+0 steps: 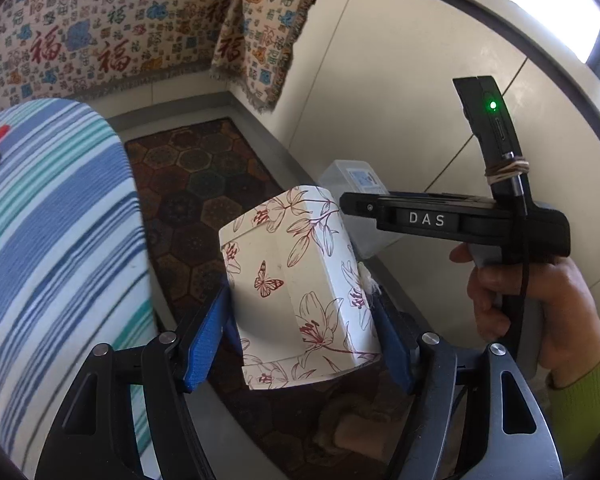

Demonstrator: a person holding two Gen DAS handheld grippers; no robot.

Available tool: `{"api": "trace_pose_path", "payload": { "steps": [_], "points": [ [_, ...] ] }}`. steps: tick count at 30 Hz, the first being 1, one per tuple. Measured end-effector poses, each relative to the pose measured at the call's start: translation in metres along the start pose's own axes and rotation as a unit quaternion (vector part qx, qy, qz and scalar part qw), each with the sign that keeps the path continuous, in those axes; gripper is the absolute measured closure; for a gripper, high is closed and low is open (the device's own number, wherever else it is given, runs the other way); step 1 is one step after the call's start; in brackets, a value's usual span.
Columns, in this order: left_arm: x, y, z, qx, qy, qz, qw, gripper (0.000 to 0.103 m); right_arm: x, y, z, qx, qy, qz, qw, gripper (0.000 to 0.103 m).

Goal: Collect trash
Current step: 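Carry the floral box and plastic box to the blue basket and release both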

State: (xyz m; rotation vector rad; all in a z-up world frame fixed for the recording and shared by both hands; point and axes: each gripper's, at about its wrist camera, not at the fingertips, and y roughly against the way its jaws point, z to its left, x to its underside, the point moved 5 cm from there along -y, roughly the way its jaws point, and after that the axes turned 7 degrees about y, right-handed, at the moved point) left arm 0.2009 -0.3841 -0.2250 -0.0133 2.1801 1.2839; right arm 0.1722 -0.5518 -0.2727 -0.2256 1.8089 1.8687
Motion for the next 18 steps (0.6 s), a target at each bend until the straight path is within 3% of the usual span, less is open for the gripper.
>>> {"api": "trace_pose_path", "payload": {
  "steps": [7,18],
  "points": [
    [0.003,-0.045,-0.007,-0.008,-0.006,0.021,0.9997,0.032,-0.001,-0.009,-0.020,0.010,-0.014,0.012,1.000,0.042],
    [0.007,-0.078,-0.010,-0.031,-0.007,0.033,0.9989,0.031,0.007,-0.015,-0.034,0.015,-0.039,0.029,0.999,0.042]
  ]
}}
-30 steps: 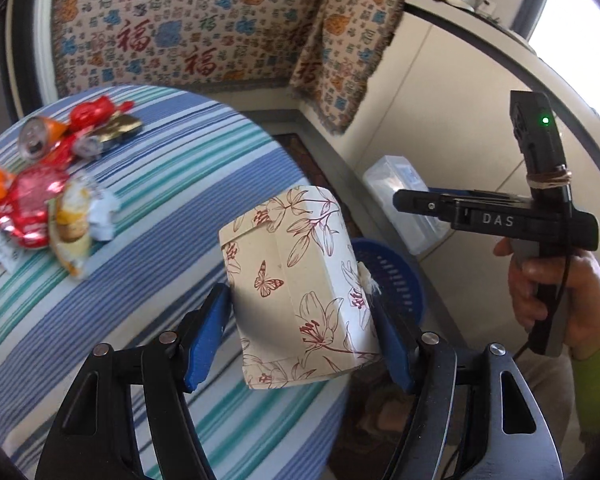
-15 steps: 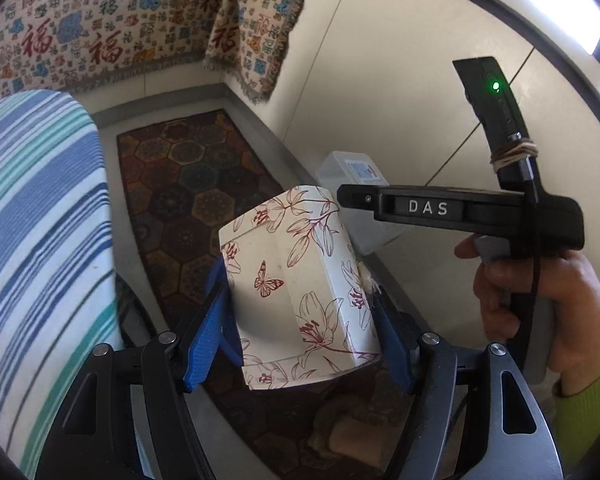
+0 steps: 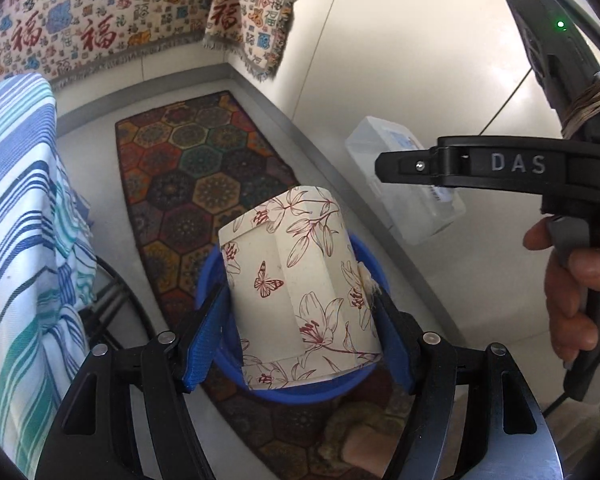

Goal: Collect trash
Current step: 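Carry the floral box and plastic box to the blue basket and release both, then bring both open grippers back over the table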

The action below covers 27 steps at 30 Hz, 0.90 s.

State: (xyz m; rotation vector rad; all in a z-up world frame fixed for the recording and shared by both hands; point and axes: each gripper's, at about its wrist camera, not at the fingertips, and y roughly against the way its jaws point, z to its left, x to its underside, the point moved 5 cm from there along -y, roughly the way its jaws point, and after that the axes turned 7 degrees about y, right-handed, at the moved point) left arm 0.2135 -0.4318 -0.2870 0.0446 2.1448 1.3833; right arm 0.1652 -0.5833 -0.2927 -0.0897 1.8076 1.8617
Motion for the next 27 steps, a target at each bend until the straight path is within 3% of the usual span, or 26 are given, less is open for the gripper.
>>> {"api": "trace_pose_path", "payload": {
  "steps": [9,11,13,17,23,27],
  "points": [
    [0.001,-0.017,-0.006,0.000,-0.013,0.006,0.9999,0.029,-0.002,-0.004,-0.002,-0.003,-0.004,0.007,1.000,0.041],
    [0.001,-0.023,-0.008,0.001,-0.020,0.006,0.9998,0.026,-0.003,-0.006,-0.001,-0.003,-0.003,0.009,1.000,0.041],
    [0.002,-0.031,-0.010,-0.001,-0.027,0.011,0.9996,0.013,-0.003,-0.008,-0.001,-0.002,-0.005,0.013,1.000,0.041],
    [0.002,-0.034,-0.009,-0.008,-0.028,0.010,0.9995,0.012,-0.005,-0.004,-0.004,0.003,-0.012,0.003,1.000,0.036],
    [-0.003,0.000,0.005,-0.003,0.012,-0.021,0.9997,0.012,-0.010,0.003,-0.003,-0.006,-0.017,-0.015,1.000,0.036],
    [-0.001,0.060,0.017,0.017,0.031,-0.059,0.9976,0.012,-0.018,0.017,0.007,0.004,-0.004,-0.048,0.999,0.036]
  ]
}}
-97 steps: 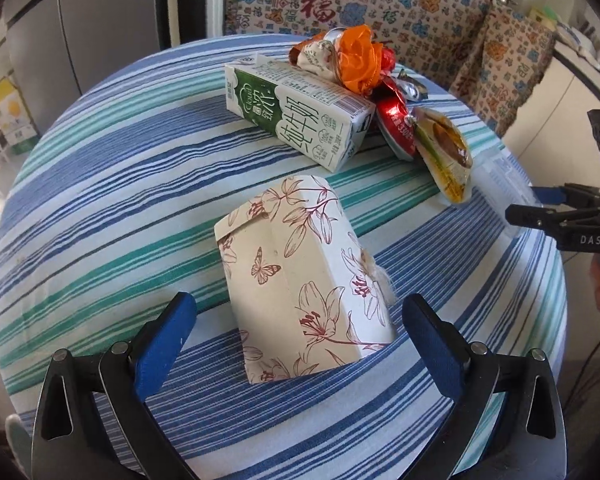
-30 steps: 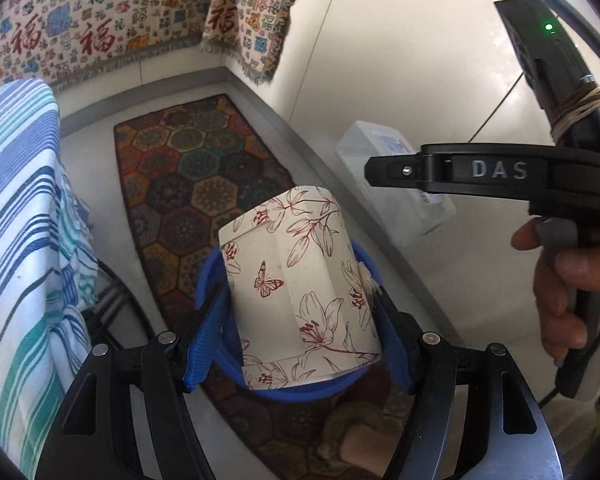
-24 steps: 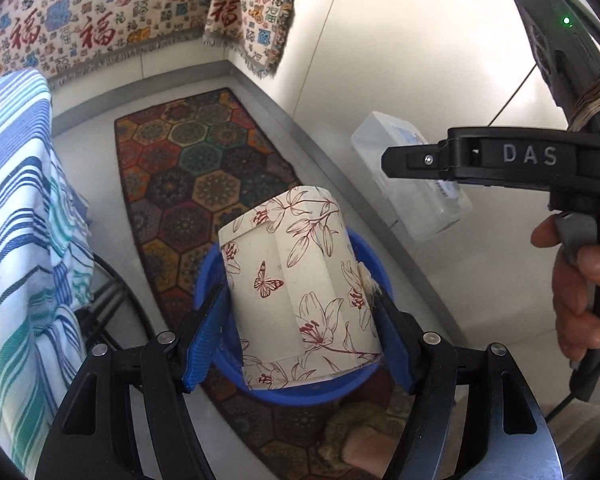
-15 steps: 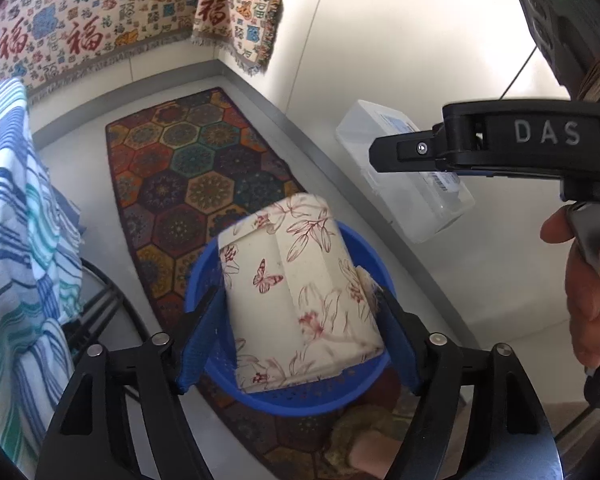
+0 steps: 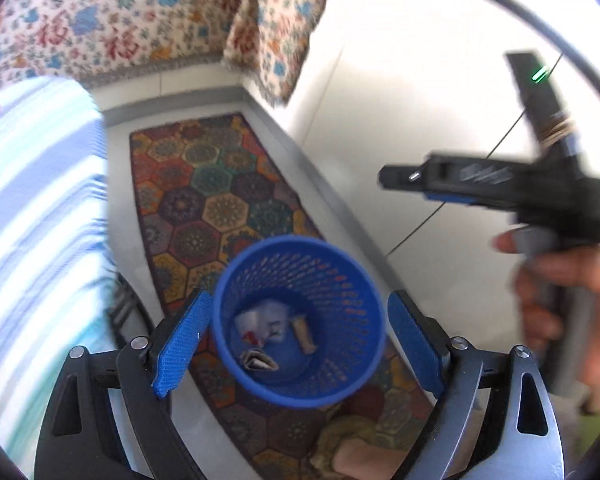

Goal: Collect trash
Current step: 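Bring both open grippers back over the table, then grasp the white milk carton with green print with the left gripper and lift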

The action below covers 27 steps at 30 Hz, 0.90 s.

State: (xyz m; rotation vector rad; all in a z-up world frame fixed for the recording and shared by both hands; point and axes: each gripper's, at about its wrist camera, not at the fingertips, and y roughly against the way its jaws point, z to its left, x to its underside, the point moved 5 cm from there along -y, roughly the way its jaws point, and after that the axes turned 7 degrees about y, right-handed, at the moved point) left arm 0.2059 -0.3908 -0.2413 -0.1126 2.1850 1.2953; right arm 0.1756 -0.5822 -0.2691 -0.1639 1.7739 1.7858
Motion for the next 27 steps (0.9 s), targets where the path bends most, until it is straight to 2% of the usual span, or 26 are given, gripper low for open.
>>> {"api": "trace_pose_path", "payload": {
  "steps": [3,5,8,11,13,17,20,23,25,27],
  "points": [
    [0.003,0.050,0.017,-0.008,0.002,-0.033,0.9994,0.005,-0.008,0.011,0.017,0.003,0.014,-0.029,0.999,0.036],
    [0.009,0.074,0.039,-0.031,0.004,-0.050,0.9983,0.004,-0.014,0.018,0.033,0.002,0.026,-0.048,0.999,0.036],
    [0.025,0.099,0.087,-0.103,0.014,-0.057,0.9930,0.004,-0.017,0.026,0.070,-0.009,0.057,-0.072,0.996,0.036],
    [0.044,0.117,0.145,-0.176,0.035,-0.056,0.9821,0.004,-0.015,0.031,0.126,-0.039,0.105,-0.086,0.990,0.036],
    [0.055,0.130,0.183,-0.210,0.063,-0.055,0.9742,0.004,-0.006,0.032,0.172,-0.069,0.143,-0.089,0.983,0.036],
    [0.071,0.161,0.246,-0.250,0.119,-0.063,0.9588,0.004,0.023,0.033,0.265,-0.129,0.228,-0.075,0.962,0.036],
    [0.075,0.175,0.280,-0.278,0.144,-0.068,0.9474,0.004,0.049,0.026,0.318,-0.143,0.285,-0.058,0.946,0.036],
    [0.076,0.184,0.302,-0.296,0.155,-0.068,0.9402,0.003,0.066,0.013,0.349,-0.139,0.318,-0.044,0.937,0.036],
    [0.075,0.185,0.312,-0.301,0.160,-0.067,0.9375,0.000,0.071,0.015,0.359,-0.120,0.337,-0.069,0.931,0.032],
    [0.074,0.186,0.315,-0.302,0.165,-0.069,0.9363,0.000,0.072,0.014,0.363,-0.128,0.332,-0.068,0.932,0.033]
  ]
}}
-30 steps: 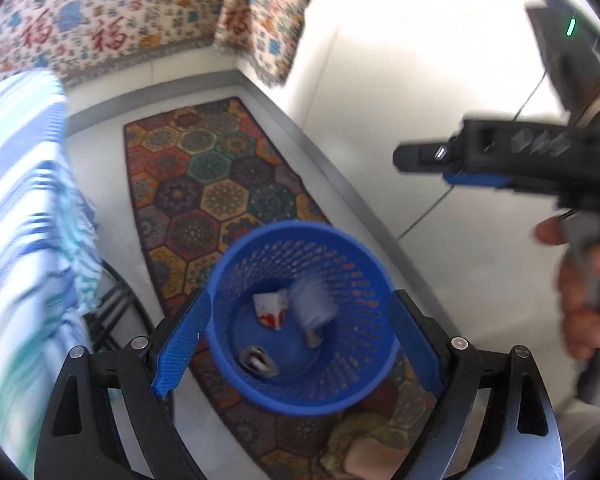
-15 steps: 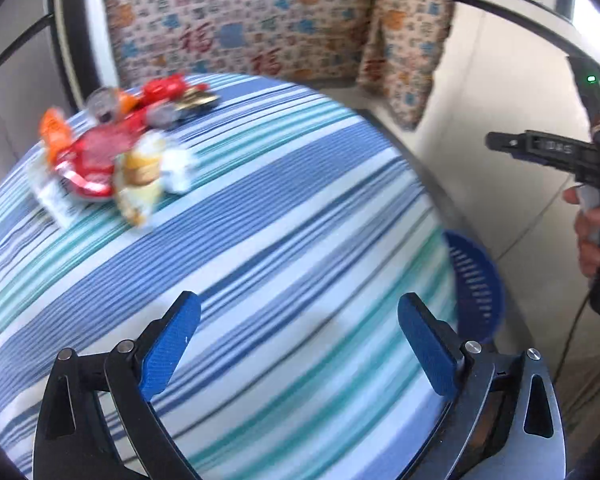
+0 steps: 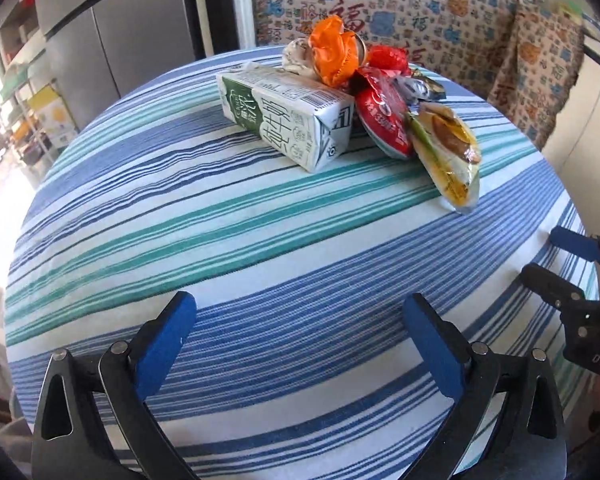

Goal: Collect trash
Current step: 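Grasp the white milk carton with green print with the left gripper and lift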

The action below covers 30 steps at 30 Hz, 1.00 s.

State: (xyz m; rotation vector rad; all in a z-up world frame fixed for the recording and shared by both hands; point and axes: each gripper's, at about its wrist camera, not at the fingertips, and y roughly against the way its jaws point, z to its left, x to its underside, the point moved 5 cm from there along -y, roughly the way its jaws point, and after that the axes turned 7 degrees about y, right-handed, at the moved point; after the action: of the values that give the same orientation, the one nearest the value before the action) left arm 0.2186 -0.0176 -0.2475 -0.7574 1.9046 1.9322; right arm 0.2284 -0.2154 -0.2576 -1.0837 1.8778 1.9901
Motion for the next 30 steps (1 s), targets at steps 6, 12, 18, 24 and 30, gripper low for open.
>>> {"api": "trace_pose_path", "payload": {
  "steps": [6,12,18,24,30],
  "points": [
    [-0.026,-0.019,-0.007,-0.007,0.007,-0.004,0.9999,0.000,0.001,-0.001,0.007,0.002,0.003,-0.015,1.000,0.031],
    [-0.066,-0.050,-0.013,-0.027,0.034,-0.007,0.9991,0.000,0.002,-0.002,0.007,0.004,0.004,-0.019,1.000,0.031],
    [-0.078,-0.056,-0.007,-0.044,0.056,-0.023,0.9972,0.011,0.002,-0.002,0.006,0.003,0.005,-0.020,1.000,0.031],
    [-0.071,-0.039,0.017,0.010,0.092,-0.045,0.9947,0.056,0.001,-0.002,0.006,0.002,0.006,-0.020,1.000,0.031],
    [-0.031,-0.009,0.057,0.120,0.124,-0.015,0.9848,0.056,0.000,-0.003,0.007,0.003,0.007,-0.021,1.000,0.031]
  ]
}}
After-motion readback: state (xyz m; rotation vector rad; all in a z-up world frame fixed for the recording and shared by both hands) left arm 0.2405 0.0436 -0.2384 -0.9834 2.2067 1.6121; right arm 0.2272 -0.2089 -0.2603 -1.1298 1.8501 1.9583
